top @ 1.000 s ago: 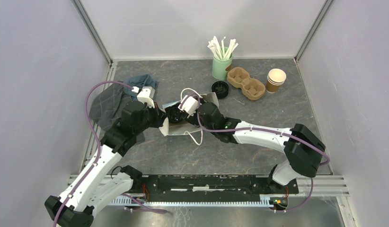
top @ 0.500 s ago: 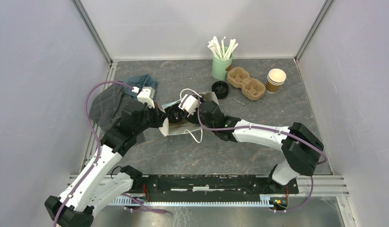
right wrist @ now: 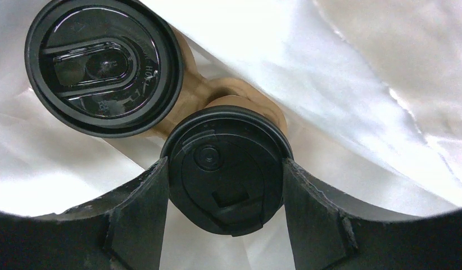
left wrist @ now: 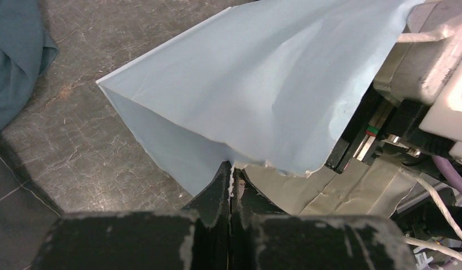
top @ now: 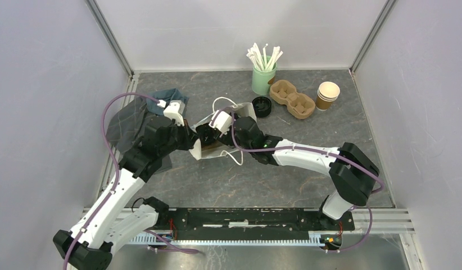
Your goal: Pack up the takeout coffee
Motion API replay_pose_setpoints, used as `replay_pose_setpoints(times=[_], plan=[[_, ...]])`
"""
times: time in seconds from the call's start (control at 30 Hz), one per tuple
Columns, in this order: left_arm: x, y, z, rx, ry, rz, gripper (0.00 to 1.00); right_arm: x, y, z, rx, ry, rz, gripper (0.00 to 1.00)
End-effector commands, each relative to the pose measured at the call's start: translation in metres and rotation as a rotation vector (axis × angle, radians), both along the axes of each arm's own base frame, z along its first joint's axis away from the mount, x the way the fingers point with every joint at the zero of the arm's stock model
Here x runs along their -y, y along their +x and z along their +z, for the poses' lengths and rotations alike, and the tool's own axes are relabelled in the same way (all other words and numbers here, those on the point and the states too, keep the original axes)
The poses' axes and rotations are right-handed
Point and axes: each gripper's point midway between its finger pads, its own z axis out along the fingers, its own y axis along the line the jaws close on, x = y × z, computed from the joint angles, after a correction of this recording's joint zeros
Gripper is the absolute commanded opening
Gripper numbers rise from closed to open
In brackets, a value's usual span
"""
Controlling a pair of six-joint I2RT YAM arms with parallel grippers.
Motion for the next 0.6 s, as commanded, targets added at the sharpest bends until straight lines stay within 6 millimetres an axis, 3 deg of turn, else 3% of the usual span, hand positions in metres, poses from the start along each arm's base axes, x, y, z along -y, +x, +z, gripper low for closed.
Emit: replay_pose_setpoints(times=[0.0,0.4,0.57], plan=[[0.013,-0.003,0.033,0.016,-0.083,-0.038,0.02,-0.009,0.002,0.012,-0.017,0.020,0.017,0.46],[0.021,-0.014,0.038,-0.118,-0.175,-0.014,0.02,-0.008,-0.022,-0.002,-0.191,-0.032,0.064,0.46],[0.012,-0.015,0.031,-0.174,-0.156,0.062,0.02,-0.015,-0.027,-0.008,-0.274,-0.075,0.083,0.47]])
